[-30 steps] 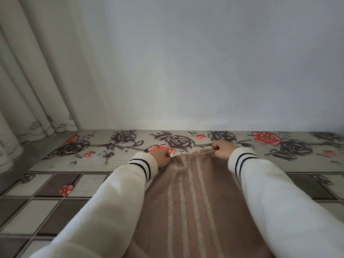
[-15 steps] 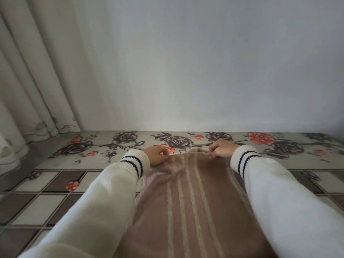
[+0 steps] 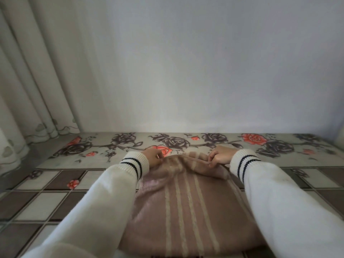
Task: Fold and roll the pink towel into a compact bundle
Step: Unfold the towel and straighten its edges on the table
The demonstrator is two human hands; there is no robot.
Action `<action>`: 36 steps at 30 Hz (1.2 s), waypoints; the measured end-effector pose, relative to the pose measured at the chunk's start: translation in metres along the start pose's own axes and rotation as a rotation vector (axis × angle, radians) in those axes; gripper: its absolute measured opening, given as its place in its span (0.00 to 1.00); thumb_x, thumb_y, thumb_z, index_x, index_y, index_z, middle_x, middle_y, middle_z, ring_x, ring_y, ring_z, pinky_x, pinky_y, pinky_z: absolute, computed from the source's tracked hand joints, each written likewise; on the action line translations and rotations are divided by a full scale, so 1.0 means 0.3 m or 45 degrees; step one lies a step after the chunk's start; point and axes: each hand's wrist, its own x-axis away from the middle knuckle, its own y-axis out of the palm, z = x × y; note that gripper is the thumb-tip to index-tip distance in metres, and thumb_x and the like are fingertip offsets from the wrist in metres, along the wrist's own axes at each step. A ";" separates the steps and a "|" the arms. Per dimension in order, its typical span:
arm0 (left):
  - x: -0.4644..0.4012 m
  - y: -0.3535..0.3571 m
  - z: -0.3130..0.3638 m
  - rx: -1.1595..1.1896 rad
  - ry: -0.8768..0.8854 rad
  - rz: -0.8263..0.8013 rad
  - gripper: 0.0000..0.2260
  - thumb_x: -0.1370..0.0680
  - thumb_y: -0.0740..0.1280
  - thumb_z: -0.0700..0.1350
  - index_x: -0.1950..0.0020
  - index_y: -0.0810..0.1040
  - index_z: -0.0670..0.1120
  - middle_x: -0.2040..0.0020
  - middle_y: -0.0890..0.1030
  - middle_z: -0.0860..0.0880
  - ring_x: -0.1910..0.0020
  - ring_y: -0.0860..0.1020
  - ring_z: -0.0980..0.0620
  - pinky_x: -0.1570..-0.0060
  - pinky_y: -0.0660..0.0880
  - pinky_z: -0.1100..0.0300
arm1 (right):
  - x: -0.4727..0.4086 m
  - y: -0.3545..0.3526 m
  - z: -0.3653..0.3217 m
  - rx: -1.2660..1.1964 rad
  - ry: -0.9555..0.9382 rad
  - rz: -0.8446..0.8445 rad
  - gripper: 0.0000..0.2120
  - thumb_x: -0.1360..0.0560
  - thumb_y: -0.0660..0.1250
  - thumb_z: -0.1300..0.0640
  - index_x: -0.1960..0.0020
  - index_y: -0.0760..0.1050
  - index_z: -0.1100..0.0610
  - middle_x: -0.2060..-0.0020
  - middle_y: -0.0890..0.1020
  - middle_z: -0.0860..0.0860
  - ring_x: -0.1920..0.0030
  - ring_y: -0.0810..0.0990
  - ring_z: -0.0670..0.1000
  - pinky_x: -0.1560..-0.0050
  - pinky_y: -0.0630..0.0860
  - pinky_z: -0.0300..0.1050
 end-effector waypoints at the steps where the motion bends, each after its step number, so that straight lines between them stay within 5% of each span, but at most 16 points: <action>1: -0.001 0.007 -0.001 -0.012 -0.004 -0.051 0.13 0.22 0.61 0.45 0.39 0.75 0.44 0.34 0.73 0.43 0.37 0.73 0.45 0.39 0.68 0.59 | -0.001 0.000 0.006 0.004 0.015 0.009 0.05 0.33 0.71 0.61 0.59 0.80 0.52 0.71 0.75 0.44 0.58 0.73 0.48 0.64 0.65 0.35; 5: -0.007 0.024 0.004 -0.043 -0.042 -0.195 0.13 0.23 0.62 0.50 0.41 0.76 0.50 0.34 0.74 0.48 0.35 0.71 0.47 0.33 0.66 0.55 | -0.004 -0.003 0.022 0.030 0.089 0.068 0.09 0.33 0.71 0.61 0.53 0.83 0.56 0.65 0.78 0.50 0.56 0.74 0.50 0.63 0.67 0.38; 10: -0.009 0.019 0.015 -0.007 0.002 -0.126 0.12 0.23 0.62 0.49 0.42 0.77 0.49 0.32 0.72 0.48 0.35 0.71 0.48 0.35 0.66 0.57 | -0.005 0.001 0.023 0.013 0.095 0.114 0.09 0.32 0.71 0.61 0.52 0.82 0.58 0.63 0.77 0.51 0.56 0.74 0.49 0.57 0.66 0.38; 15: 0.009 0.026 0.007 -0.028 0.096 -0.315 0.11 0.24 0.63 0.45 0.43 0.79 0.49 0.41 0.80 0.46 0.40 0.75 0.48 0.37 0.69 0.57 | 0.003 0.002 0.025 0.030 0.079 0.106 0.10 0.32 0.72 0.61 0.50 0.82 0.59 0.62 0.78 0.52 0.56 0.74 0.49 0.65 0.67 0.37; 23: 0.003 0.041 0.005 0.068 0.156 -0.448 0.07 0.28 0.68 0.48 0.51 0.81 0.53 0.59 0.77 0.53 0.53 0.74 0.54 0.38 0.73 0.55 | 0.017 0.003 0.031 0.090 0.086 0.018 0.11 0.31 0.71 0.61 0.49 0.82 0.60 0.60 0.77 0.53 0.56 0.73 0.49 0.66 0.65 0.34; 29: 0.001 0.039 0.009 0.117 0.199 -0.346 0.09 0.28 0.69 0.47 0.49 0.82 0.50 0.55 0.79 0.52 0.53 0.74 0.56 0.44 0.70 0.61 | 0.018 0.002 0.033 0.116 0.071 0.019 0.11 0.30 0.71 0.61 0.48 0.81 0.60 0.61 0.77 0.53 0.56 0.73 0.48 0.66 0.65 0.33; 33: 0.007 0.019 0.014 0.151 0.185 -0.336 0.10 0.27 0.69 0.46 0.46 0.81 0.48 0.45 0.81 0.48 0.47 0.74 0.55 0.37 0.68 0.59 | 0.016 -0.004 0.039 0.130 0.068 0.035 0.10 0.30 0.71 0.60 0.49 0.82 0.60 0.69 0.75 0.47 0.57 0.73 0.48 0.58 0.65 0.37; 36: 0.021 0.015 0.026 0.207 0.209 -0.441 0.11 0.27 0.69 0.44 0.46 0.81 0.45 0.56 0.80 0.51 0.51 0.75 0.55 0.41 0.70 0.60 | 0.016 -0.008 0.043 0.138 0.071 0.037 0.10 0.31 0.72 0.60 0.50 0.82 0.59 0.63 0.78 0.52 0.56 0.74 0.49 0.54 0.66 0.38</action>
